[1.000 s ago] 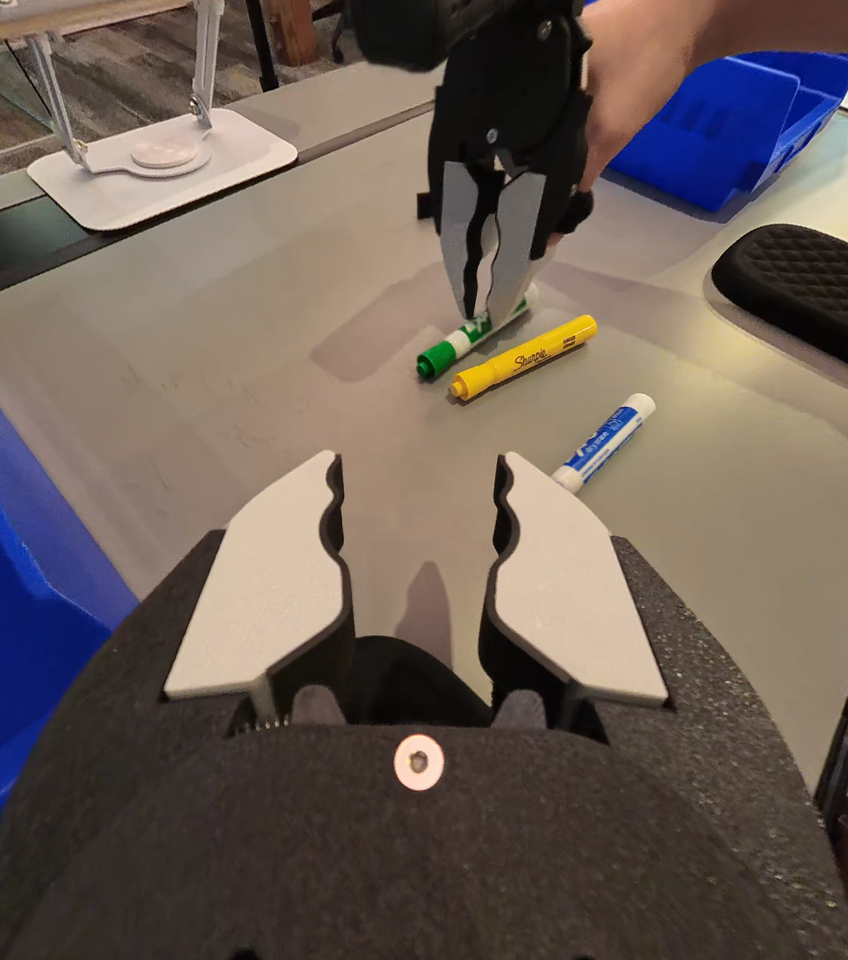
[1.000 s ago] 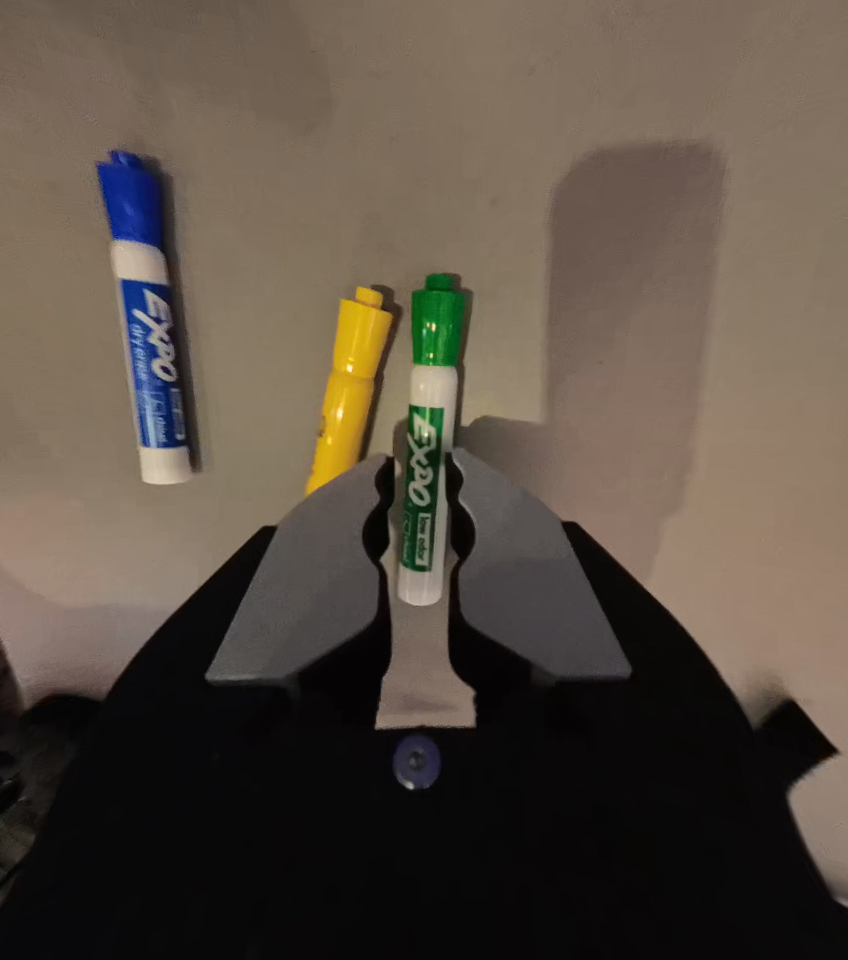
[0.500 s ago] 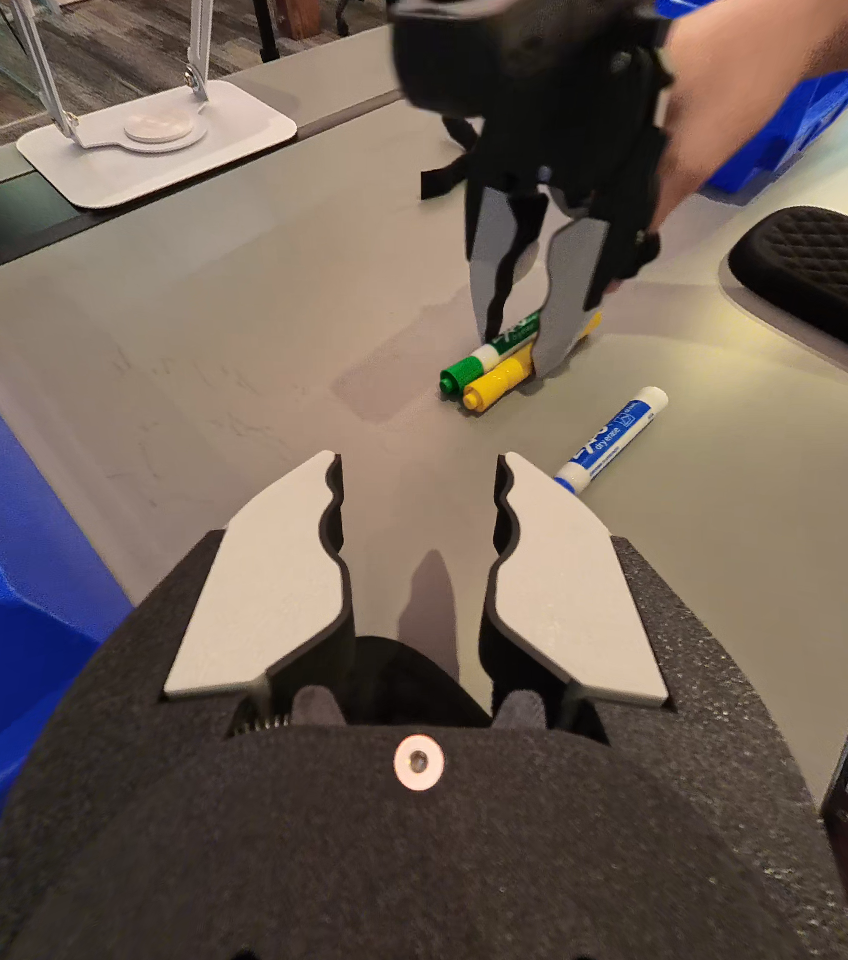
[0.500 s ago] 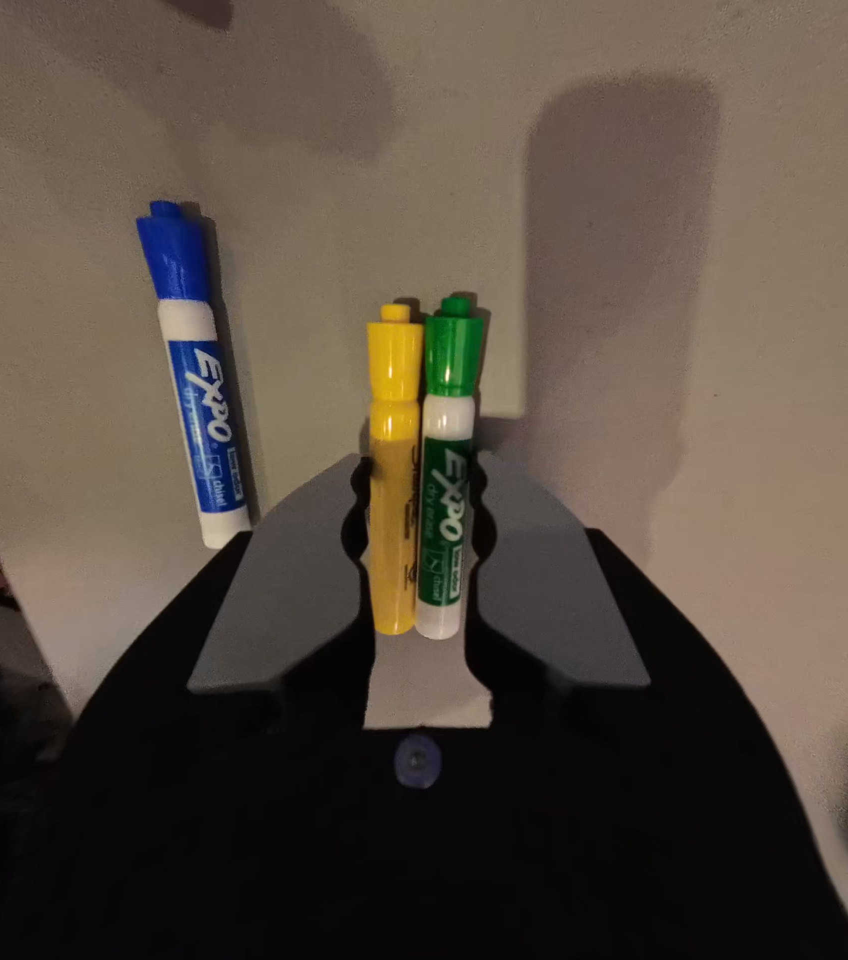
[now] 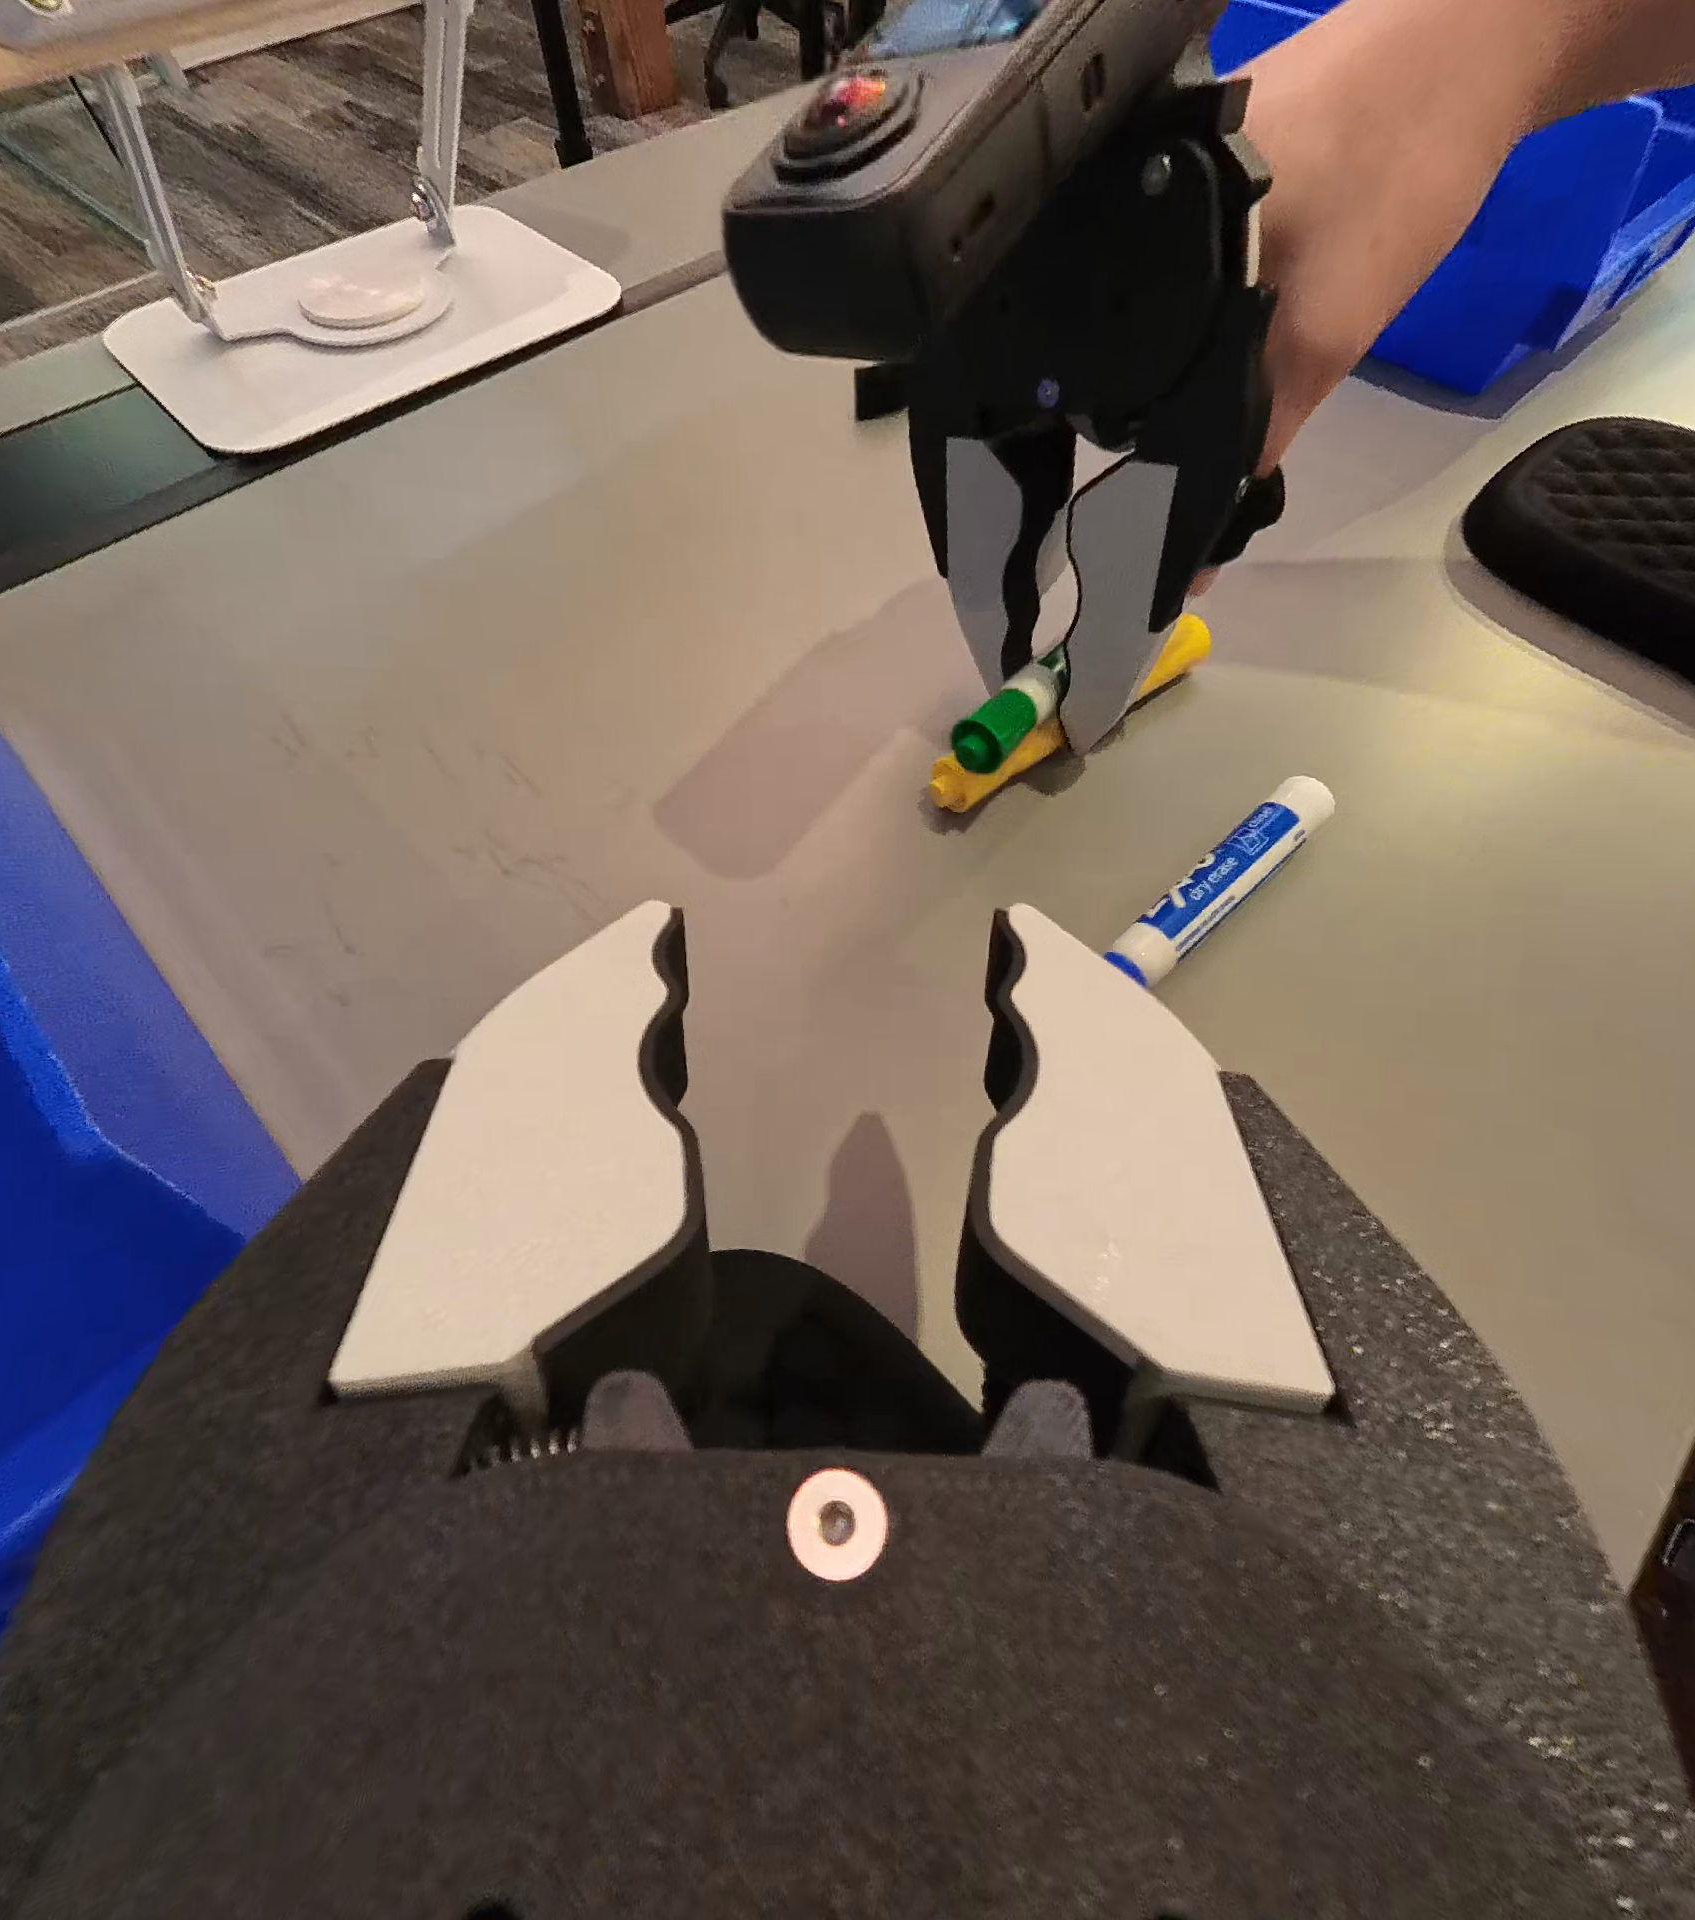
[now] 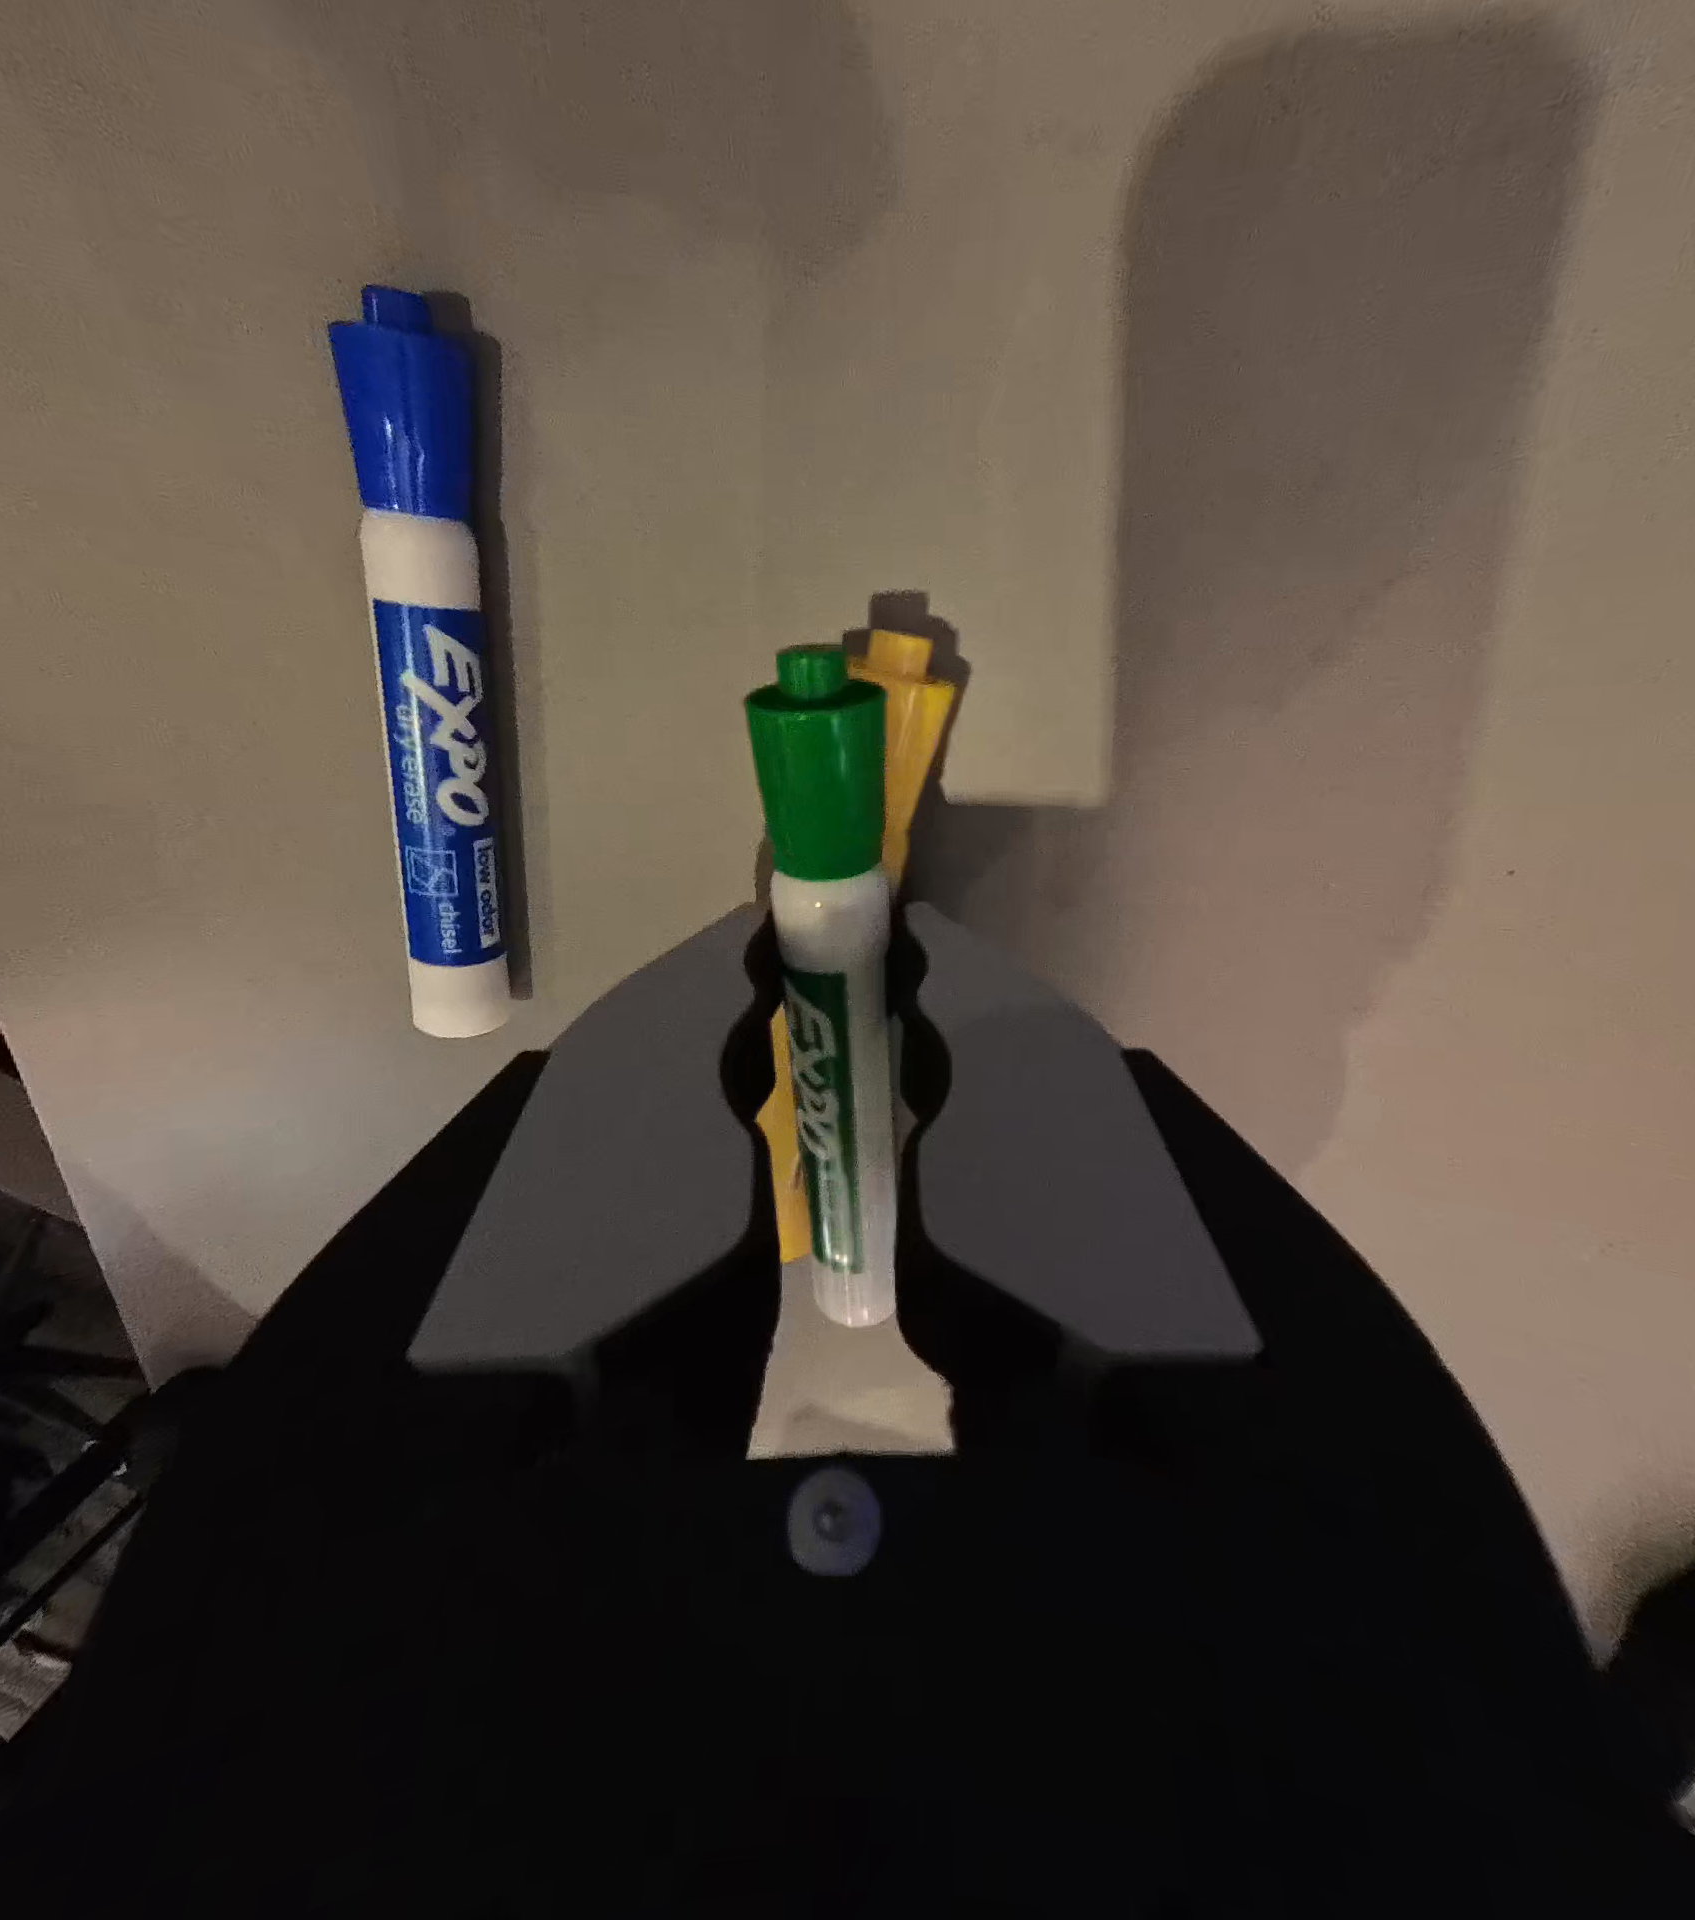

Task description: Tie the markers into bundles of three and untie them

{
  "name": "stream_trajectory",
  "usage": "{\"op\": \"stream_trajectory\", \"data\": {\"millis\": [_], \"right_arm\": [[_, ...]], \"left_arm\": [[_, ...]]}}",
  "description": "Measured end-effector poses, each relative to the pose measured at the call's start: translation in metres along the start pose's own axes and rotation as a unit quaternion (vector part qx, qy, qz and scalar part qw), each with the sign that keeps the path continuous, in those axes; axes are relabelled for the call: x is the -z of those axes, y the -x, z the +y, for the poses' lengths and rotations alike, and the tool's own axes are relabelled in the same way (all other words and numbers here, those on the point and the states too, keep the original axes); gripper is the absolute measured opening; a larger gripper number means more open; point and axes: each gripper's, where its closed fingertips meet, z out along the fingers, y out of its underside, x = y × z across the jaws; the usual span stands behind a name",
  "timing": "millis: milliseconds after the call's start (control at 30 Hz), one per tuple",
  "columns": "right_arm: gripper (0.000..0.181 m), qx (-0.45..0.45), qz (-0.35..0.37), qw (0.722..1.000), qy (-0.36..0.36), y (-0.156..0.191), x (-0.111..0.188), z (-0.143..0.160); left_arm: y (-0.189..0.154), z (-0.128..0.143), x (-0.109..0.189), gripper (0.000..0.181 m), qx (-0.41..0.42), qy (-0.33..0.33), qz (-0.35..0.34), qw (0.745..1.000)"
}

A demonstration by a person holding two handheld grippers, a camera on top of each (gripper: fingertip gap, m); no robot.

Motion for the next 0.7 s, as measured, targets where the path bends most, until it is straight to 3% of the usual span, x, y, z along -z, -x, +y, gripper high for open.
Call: {"op": "stream_trajectory", "data": {"millis": [233, 367, 533, 700], "right_arm": [[0.021, -0.003, 0.064, 0.998, -0.018, 0.002, -0.003, 0.0], [0.019, -0.106, 0.013, 0.99, -0.093, -0.002, 0.0, -0.003], [0.02, -0.259, -0.075, 0.941, -0.205, -0.019, 0.008, -0.003], [0.019, -0.389, -0.158, 0.861, -0.286, -0.036, 0.015, 0.0]], "left_arm": [[0.001, 0.007, -0.009, 0.056, -0.008, 0.018, 0.005, 1.0], [0.008, 0.006, -0.023, 0.055, -0.002, 0.03, 0.017, 0.999], [0.006, -0.001, -0.034, 0.054, -0.003, 0.037, 0.039, 0.999], [-0.007, -0.006, -0.049, 0.055, -0.028, 0.051, 0.056, 0.997]]}}
